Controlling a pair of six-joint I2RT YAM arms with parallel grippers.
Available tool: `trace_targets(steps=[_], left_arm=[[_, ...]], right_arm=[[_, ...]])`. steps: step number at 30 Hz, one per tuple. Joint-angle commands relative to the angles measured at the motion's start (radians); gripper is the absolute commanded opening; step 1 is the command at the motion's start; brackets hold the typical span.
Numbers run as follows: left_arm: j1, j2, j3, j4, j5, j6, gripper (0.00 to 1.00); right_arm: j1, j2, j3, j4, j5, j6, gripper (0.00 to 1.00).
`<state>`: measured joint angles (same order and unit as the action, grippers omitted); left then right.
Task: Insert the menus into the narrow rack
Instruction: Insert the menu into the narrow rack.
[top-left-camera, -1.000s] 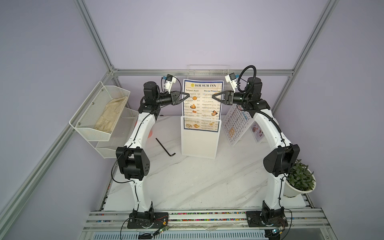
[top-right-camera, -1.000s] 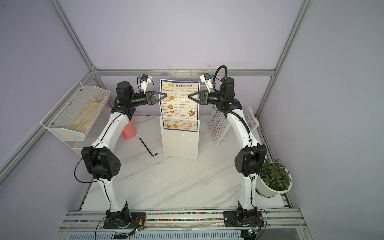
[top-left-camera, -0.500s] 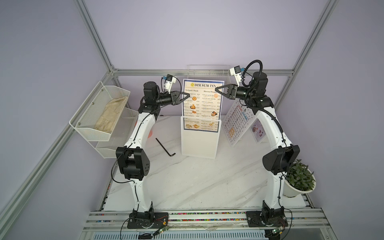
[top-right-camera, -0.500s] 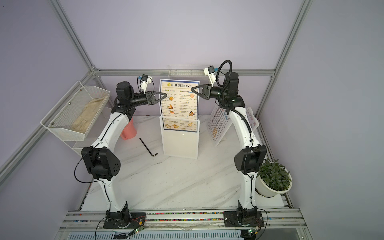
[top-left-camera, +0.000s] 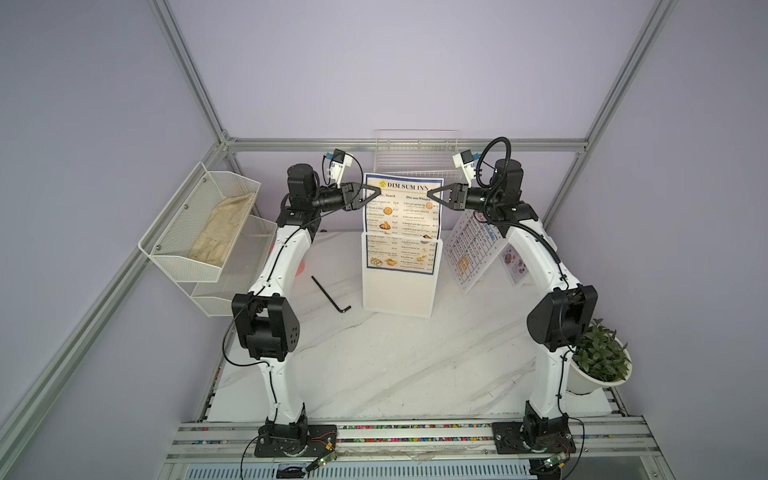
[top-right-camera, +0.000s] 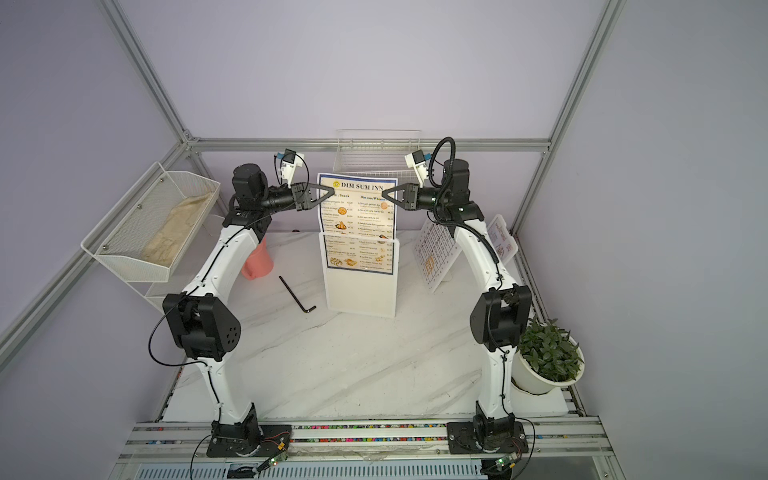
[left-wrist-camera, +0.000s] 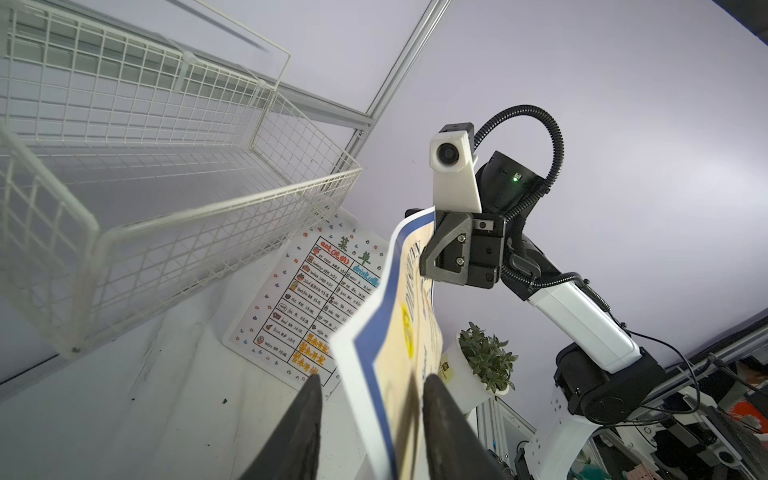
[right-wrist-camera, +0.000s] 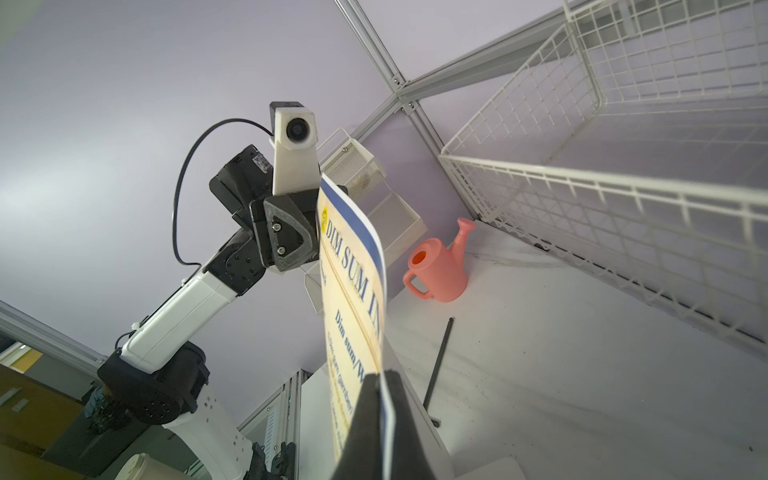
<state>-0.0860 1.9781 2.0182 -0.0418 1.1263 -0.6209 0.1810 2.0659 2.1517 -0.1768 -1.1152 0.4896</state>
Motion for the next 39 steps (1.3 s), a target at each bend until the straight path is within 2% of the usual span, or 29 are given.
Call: trace_targets(steps=[1, 8, 20, 28, 32, 39], left_arm=[[0.002, -0.074, -0.035, 0.053, 0.006, -0.007, 0.39], [0.001, -0.073, -0.041, 0.059, 0.006, -0.012, 0.40], [0.002, -0.084, -0.072, 0.077, 0.008, -0.013, 0.38], [0.002, -0.098, -0.108, 0.091, 0.006, -0.014, 0.34], [0.002, -0.095, -0.106, 0.093, 0.005, -0.016, 0.23], [0.002, -0.088, -0.101, 0.095, 0.007, -0.018, 0.12]], right_arm=[[-0.002, -0.069, -0.021, 0.068, -0.001, -0.002, 0.01], [-0.003, -0.063, -0.009, 0.092, -0.006, 0.023, 0.01], [-0.003, -0.125, -0.157, 0.169, 0.000, 0.032, 0.01], [-0.002, -0.137, -0.199, 0.197, 0.006, 0.044, 0.02], [-0.002, -0.134, -0.193, 0.199, 0.008, 0.047, 0.03], [-0.003, -0.125, -0.162, 0.178, 0.006, 0.038, 0.06]])
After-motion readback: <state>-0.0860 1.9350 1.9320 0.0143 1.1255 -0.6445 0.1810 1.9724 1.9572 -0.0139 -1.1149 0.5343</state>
